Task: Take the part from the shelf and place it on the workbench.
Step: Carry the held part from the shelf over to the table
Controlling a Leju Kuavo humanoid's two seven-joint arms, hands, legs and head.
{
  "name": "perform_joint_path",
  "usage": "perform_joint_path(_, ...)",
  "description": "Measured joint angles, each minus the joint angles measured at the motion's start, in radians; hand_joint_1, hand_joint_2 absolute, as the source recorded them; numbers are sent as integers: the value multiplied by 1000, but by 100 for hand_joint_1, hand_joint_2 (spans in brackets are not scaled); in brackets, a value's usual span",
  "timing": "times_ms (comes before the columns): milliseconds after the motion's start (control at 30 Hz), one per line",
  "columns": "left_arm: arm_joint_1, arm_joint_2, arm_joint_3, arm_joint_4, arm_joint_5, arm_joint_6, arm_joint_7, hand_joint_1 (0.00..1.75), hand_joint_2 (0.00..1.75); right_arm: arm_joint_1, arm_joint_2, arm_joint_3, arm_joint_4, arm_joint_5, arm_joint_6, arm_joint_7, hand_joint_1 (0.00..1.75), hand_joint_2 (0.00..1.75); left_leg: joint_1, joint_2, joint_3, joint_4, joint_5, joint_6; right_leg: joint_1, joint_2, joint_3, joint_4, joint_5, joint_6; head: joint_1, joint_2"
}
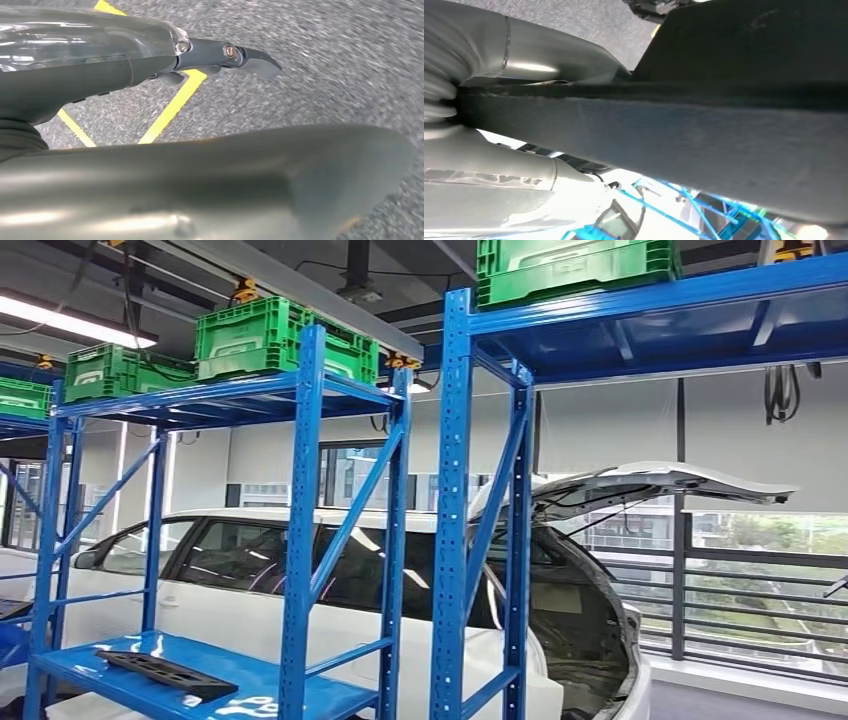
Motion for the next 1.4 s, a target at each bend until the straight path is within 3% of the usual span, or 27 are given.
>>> perform_joint_path(33, -2, 0, 4, 0, 1, 1, -3, 0, 0, 1, 0, 0, -3, 1, 0, -1, 175, 175, 1, -8, -2, -1, 3, 6, -4, 21, -9, 24, -20, 3, 0, 0)
perform_joint_path(100, -10, 1, 11, -1, 8, 2, -12, 0, 0, 4, -1, 0, -9, 3, -1, -1, 175, 175, 1, -27, -7, -1, 9, 16, -7, 70, -51, 128, -84, 7, 0, 0)
perform_joint_path(167, -17, 1, 20, -2, 13, -3, -24, 0, 0, 10, -2, 0, -11, 7, -1, -1, 175, 175, -3, -50, -11, -1, 13, 22, -7, 85, -101, 244, -128, 6, 0, 0)
perform_joint_path(200, -18, 1, 22, -2, 12, -6, -29, 0, 0, 14, -2, 0, -11, 10, -1, -1, 175, 175, -6, -62, -11, -1, 14, 24, -6, 88, -109, 263, -126, 3, 0, 0)
perform_joint_path(233, -18, 1, 24, -2, 10, -9, -33, 0, 0, 16, -2, 0, -13, 13, -2, -1, 175, 175, -9, -74, -12, -1, 16, 25, -4, 92, -99, 244, -105, -3, 0, 0)
perform_joint_path(267, -18, 1, 24, -2, 6, -12, -37, 0, 0, 17, -2, 0, -17, 16, -3, -2, 175, 175, -12, -86, -12, -2, 18, 27, -2, 102, -73, 190, -71, -12, 0, 0)
perform_joint_path(333, -22, -2, 24, -2, 0, -17, -43, 0, 0, 18, -2, -3, -27, 21, -6, -6, 175, 175, -13, -109, -13, -2, 22, 26, 4, 149, -13, 60, -12, -34, 0, 0)
perform_joint_path(400, -27, -5, 24, -2, -8, -22, -46, 0, 0, 18, -3, -5, -36, 28, -10, -13, 175, 175, -7, -131, -19, -3, 29, 18, 10, 178, 15, -2, 6, -45, 0, 0)
perform_joint_path(467, -26, -4, 24, -2, -20, -28, -48, 0, 0, 19, -2, -6, -47, 35, -14, -18, 175, 175, -2, -153, -26, -7, 36, 5, 10, 160, 20, -18, 12, -46, 0, 0)
perform_joint_path(500, -25, -3, 23, -2, -26, -31, -49, 0, 0, 19, -1, -7, -53, 38, -15, -21, 175, 175, -3, -149, -31, -6, 34, 0, 7, 146, 23, -29, 18, -46, 0, 0)
perform_joint_path(567, -27, 0, 21, -2, -34, -35, -50, 0, 0, 22, 4, -11, -64, 39, -19, -27, 175, 175, -7, -106, -54, 37, -2, -7, 1, 119, 27, -51, 31, -47, 0, 0)
perform_joint_path(633, -35, 2, 20, -2, -39, -38, -49, 0, 0, 35, 6, -16, -69, 40, -23, -34, 175, 175, -6, -57, -101, 150, -69, -16, 2, 89, 25, -53, 34, -48, 0, 0)
perform_joint_path(700, -38, 2, 20, -2, -45, -39, -40, 0, 0, 52, 6, -22, -70, 46, -24, -43, 175, 175, 0, -40, -134, 241, -102, -25, 2, 59, 21, -51, 34, -47, 0, 0)
perform_joint_path(733, -36, 2, 19, -2, -47, -39, -35, 0, 0, 58, 6, -24, -72, 50, -24, -47, 175, 175, 5, -35, -127, 240, -93, -31, 1, 46, 19, -49, 33, -45, 0, 0)
perform_joint_path(767, -34, 2, 19, -2, -49, -38, -31, 0, 0, 62, 6, -26, -73, 52, -24, -50, 175, 175, 9, -28, -102, 201, -69, -36, -1, 35, 18, -46, 31, -41, 0, 0)
perform_joint_path(833, -33, 3, 19, -2, -50, -35, -27, 0, 0, 66, 6, -31, -81, 55, -25, -55, 175, 175, 10, 7, -28, 71, -17, -45, -2, 15, 14, -32, 22, -27, 1, 0)
perform_joint_path(900, -35, 2, 19, -2, -50, -33, -24, 0, 0, 66, 5, -37, -90, 57, -26, -57, 175, 175, 6, 29, 8, 1, 0, -34, 1, 0, 10, -16, 14, -12, 0, 0)
perform_joint_path(1000, -31, -1, 18, -3, -53, -34, -36, 0, 0, 67, 5, -49, -102, 58, -25, -59, 175, 175, 1, 4, 2, 1, 0, -4, -1, -14, 12, -12, 10, -2, 0, 0)
perform_joint_path(1067, -32, -2, 18, -3, -53, -36, -50, 0, 0, 66, 4, -56, -107, 59, -22, -57, 175, 175, 2, -13, -1, 0, 4, 9, -8, 24, 0, 24, -23, 5, 0, 0)
perform_joint_path(1133, -38, -2, 18, -3, -53, -36, -59, 0, 0, 64, 3, -60, -110, 61, -18, -51, 175, 175, 0, -32, -6, 0, 10, 18, -12, 74, -47, 136, -90, 8, 0, 0)
perform_joint_path(1200, -43, -3, 18, -3, -51, -37, -60, 0, 0, 64, 2, -62, -110, 62, -14, -48, 175, 175, -5, -54, -10, 0, 13, 24, -10, 86, -100, 254, -134, 4, 0, 0)
perform_joint_path(1233, -43, -3, 17, -3, -51, -37, -56, 0, 0, 64, 2, -62, -110, 63, -14, -47, 175, 175, -9, -66, -11, 0, 15, 26, -8, 88, -108, 273, -131, 0, 0, 0)
perform_joint_path(1267, -43, -3, 17, -3, -51, -35, -48, 0, 0, 64, 2, -62, -110, 63, -14, -47, 175, 175, -13, -78, -11, 0, 16, 28, -5, 92, -99, 252, -109, -8, 0, 0)
perform_joint_path(1333, -43, -8, 17, -2, -53, -31, -35, 0, 0, 65, 1, -63, -114, 64, -15, -47, 175, 175, -18, -103, -11, 0, 19, 31, 5, 129, -42, 125, -37, -35, 0, 0)
perform_joint_path(1400, -45, -15, 17, -3, -54, -29, -37, 0, 0, 67, -2, -67, -120, 69, -19, -48, 175, 175, -17, -127, -15, -1, 24, 29, 12, 173, 1, 23, 9, -57, 2, 0)
